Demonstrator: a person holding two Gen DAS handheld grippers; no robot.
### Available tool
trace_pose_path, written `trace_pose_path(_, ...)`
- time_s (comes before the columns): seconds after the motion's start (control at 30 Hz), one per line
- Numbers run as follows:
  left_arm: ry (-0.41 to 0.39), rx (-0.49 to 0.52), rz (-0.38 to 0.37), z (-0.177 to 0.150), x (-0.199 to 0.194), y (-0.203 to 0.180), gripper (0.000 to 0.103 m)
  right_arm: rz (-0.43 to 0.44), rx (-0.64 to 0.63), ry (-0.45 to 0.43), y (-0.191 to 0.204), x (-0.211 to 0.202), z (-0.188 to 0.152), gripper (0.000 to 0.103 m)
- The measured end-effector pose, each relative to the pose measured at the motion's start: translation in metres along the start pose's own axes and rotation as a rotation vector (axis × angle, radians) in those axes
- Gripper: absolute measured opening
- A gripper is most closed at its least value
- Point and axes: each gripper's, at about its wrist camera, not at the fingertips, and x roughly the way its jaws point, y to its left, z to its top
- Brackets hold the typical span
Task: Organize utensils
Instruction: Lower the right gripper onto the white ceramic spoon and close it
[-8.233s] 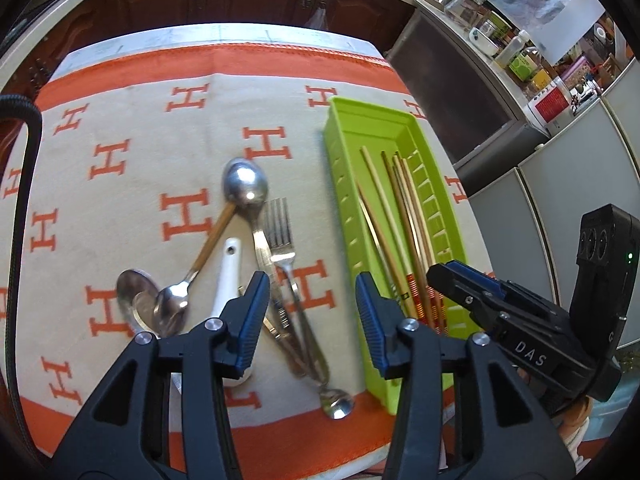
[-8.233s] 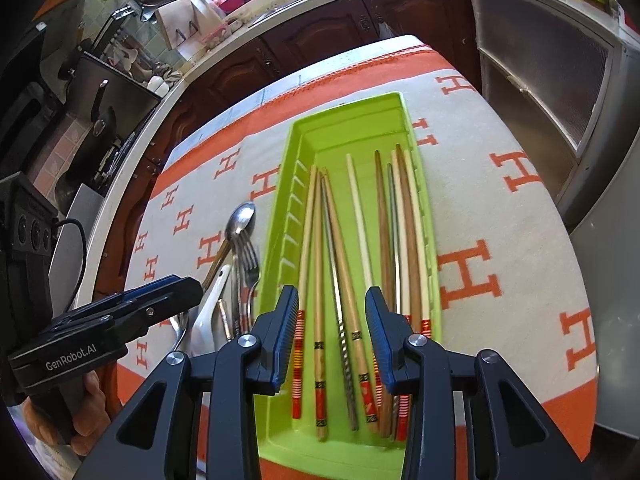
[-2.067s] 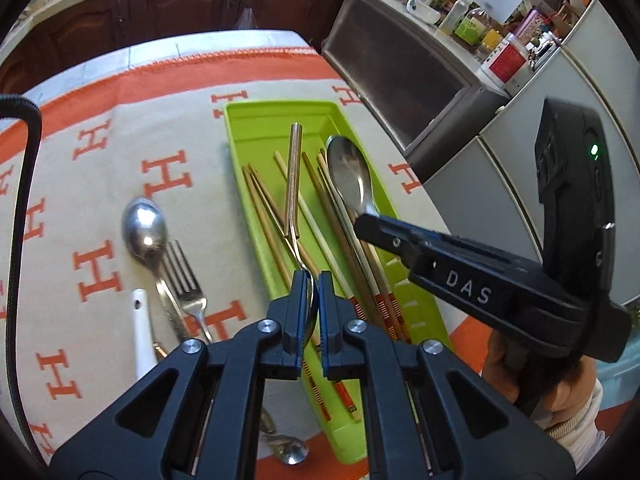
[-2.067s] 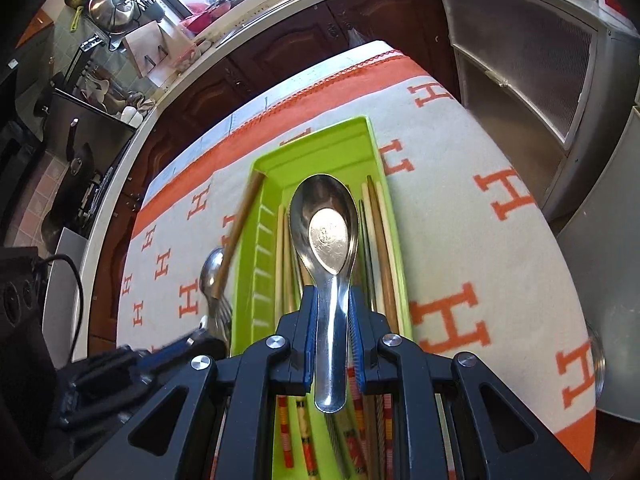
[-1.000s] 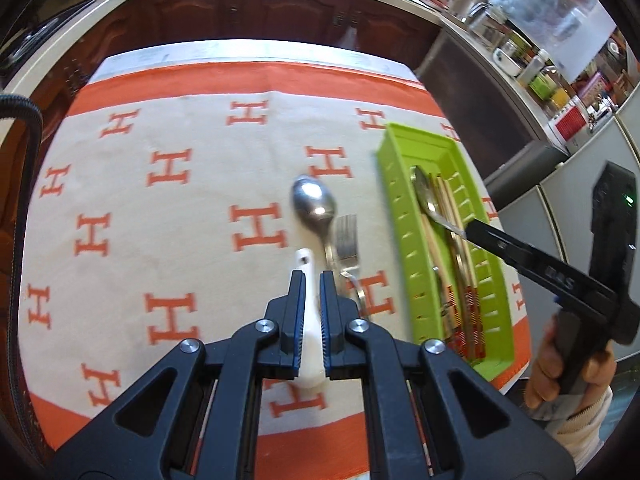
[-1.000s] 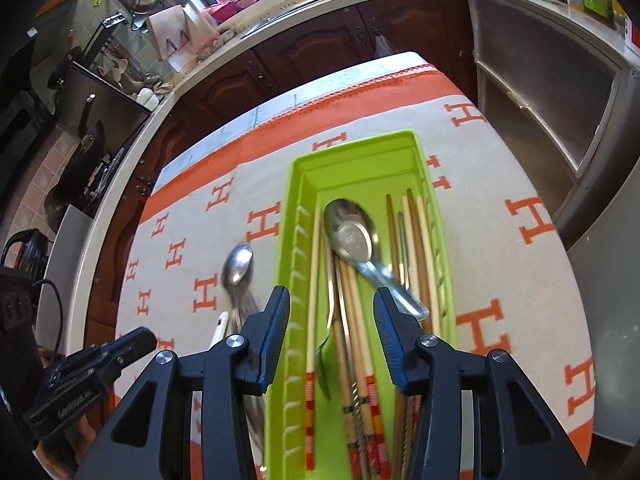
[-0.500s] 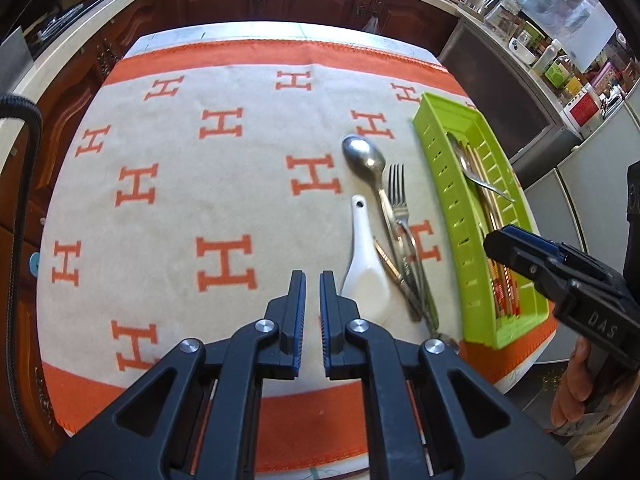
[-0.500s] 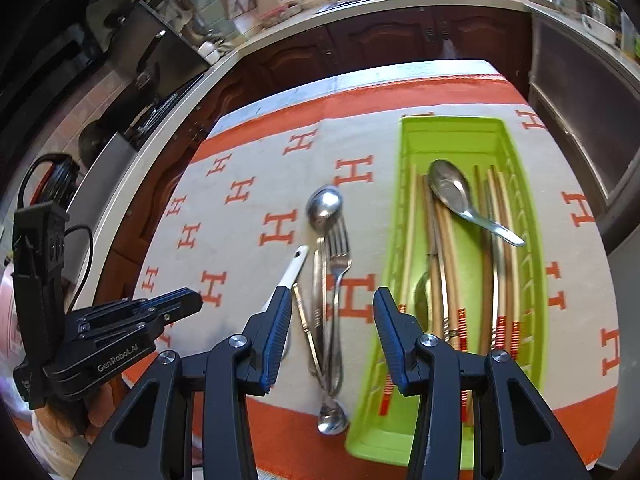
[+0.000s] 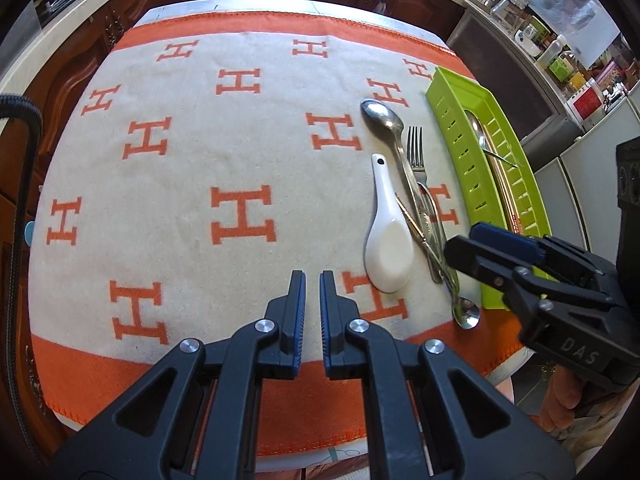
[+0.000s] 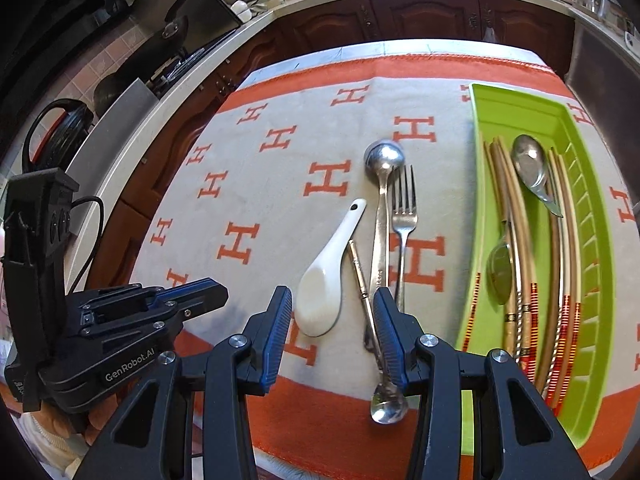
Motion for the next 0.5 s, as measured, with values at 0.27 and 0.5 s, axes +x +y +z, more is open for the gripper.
trace_pose_path(0.27, 0.006, -0.025, -0.006, 0.001, 0.004, 0.011, 0.005, -0.001, -0.019, 0.04, 0.007, 0.024, 0.006, 0.044)
trace_pose_path(0.5, 0.018, -0.043, -0.01, 0.005, 0.011, 0.019, 0.005, 0.005, -0.029, 0.071, 0.011, 0.041, 0.01, 0.04)
